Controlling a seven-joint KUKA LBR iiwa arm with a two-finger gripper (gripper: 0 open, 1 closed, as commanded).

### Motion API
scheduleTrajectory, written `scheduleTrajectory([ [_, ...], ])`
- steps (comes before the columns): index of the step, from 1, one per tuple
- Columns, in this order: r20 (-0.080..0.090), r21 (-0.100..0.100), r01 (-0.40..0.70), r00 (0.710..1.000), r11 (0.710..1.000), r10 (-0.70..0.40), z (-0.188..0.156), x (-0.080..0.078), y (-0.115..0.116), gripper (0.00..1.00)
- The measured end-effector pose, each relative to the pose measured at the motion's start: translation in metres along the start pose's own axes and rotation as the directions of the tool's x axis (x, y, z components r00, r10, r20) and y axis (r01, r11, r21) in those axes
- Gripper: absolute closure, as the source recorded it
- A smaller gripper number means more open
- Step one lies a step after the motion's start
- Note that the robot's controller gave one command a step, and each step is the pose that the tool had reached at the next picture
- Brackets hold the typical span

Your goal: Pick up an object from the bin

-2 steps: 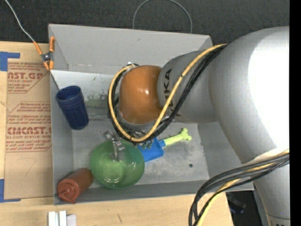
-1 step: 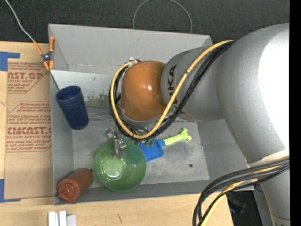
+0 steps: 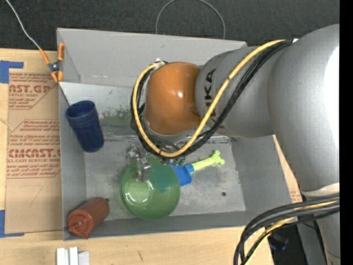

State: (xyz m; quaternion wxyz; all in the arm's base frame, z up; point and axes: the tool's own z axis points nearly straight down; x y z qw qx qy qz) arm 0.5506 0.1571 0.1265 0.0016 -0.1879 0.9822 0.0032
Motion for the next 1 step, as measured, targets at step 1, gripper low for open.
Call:
scheduleTrajectory([
  [1,0.005,0.001,0.000,1.000,1.000,0.000,-0.0200,-0.0012,0.0001,1.00],
])
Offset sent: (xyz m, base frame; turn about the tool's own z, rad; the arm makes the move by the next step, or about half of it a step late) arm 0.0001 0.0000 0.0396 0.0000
